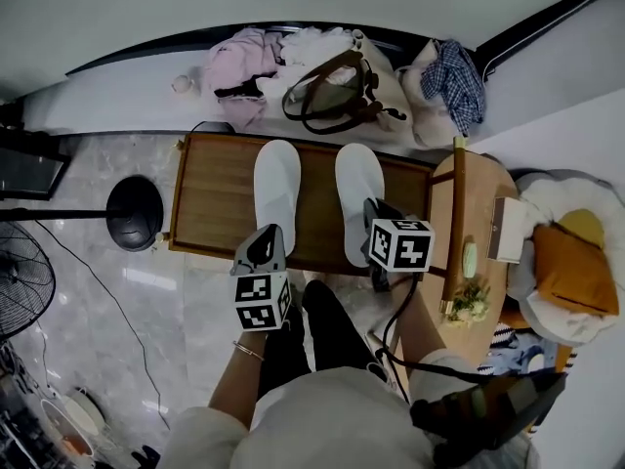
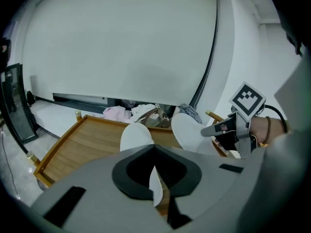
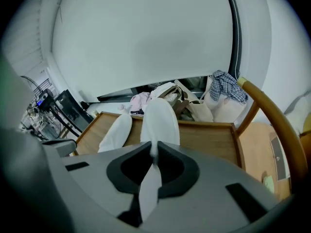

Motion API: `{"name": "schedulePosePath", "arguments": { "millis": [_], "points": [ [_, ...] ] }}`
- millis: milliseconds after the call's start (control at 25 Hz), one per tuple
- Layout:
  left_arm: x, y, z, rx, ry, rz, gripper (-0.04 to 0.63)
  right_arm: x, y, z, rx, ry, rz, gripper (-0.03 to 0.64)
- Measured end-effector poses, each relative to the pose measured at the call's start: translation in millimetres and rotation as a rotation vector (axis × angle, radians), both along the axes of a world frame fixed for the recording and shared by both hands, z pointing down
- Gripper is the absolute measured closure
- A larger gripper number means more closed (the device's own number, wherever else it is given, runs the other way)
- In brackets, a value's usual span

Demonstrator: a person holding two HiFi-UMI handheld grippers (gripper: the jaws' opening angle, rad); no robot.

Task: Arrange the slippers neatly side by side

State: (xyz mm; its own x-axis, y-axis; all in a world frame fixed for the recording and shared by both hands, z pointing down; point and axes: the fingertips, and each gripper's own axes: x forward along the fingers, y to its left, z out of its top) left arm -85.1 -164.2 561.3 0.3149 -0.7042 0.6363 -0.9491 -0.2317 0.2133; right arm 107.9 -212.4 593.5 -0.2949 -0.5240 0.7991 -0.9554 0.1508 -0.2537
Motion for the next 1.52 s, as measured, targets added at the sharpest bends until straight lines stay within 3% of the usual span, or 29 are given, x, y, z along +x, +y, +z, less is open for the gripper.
{"name": "schedulePosePath", "arguments": {
  "millis": [760, 1520],
  "points": [
    [-28, 4, -41, 0.087, -0.008, 0.012, 0.578, -29, 13, -38, 0.036, -0.079, 0.113, 0.569],
    [-60, 5, -22, 0.031, -0.016, 0.094, 0.578, -69, 13, -9, -0.006, -0.150, 0.212, 0.569]
  ]
}}
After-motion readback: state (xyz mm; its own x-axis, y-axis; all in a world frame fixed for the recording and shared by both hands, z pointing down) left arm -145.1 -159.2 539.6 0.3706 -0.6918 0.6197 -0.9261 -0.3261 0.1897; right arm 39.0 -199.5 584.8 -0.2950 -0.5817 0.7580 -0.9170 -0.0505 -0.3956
